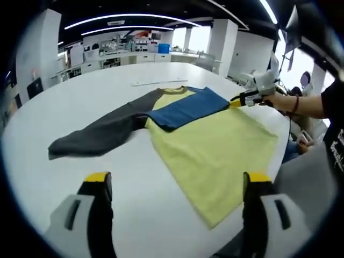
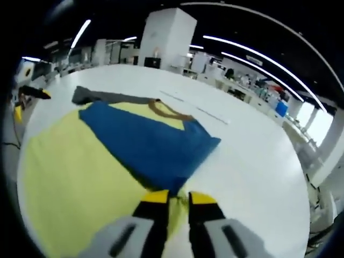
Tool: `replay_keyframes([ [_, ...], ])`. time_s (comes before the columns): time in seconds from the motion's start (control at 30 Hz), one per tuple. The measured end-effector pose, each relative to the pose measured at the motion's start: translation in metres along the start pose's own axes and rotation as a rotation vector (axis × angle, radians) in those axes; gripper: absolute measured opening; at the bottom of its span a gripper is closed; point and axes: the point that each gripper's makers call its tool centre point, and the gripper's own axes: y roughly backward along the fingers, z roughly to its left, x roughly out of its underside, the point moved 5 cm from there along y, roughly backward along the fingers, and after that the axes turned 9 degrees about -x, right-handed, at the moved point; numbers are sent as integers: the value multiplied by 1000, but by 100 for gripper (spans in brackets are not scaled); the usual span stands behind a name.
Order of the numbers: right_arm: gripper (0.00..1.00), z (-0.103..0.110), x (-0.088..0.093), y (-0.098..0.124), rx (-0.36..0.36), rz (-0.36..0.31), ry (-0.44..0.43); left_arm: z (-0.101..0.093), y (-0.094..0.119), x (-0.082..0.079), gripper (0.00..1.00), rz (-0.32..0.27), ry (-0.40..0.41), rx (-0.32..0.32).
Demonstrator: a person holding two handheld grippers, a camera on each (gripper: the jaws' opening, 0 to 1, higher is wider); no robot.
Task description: Fold the garment on the visible template until the final outline fits inside the template.
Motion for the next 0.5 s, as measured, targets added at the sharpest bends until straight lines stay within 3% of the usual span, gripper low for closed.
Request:
replay_keyframes([
  [0.27, 5, 3, 7, -3, -9, 55, 57, 3, 2, 0, 99, -7, 10, -7],
  [0.5, 5, -1, 8, -8, -7, 63, 60, 4, 1, 2, 98, 3, 20, -7],
])
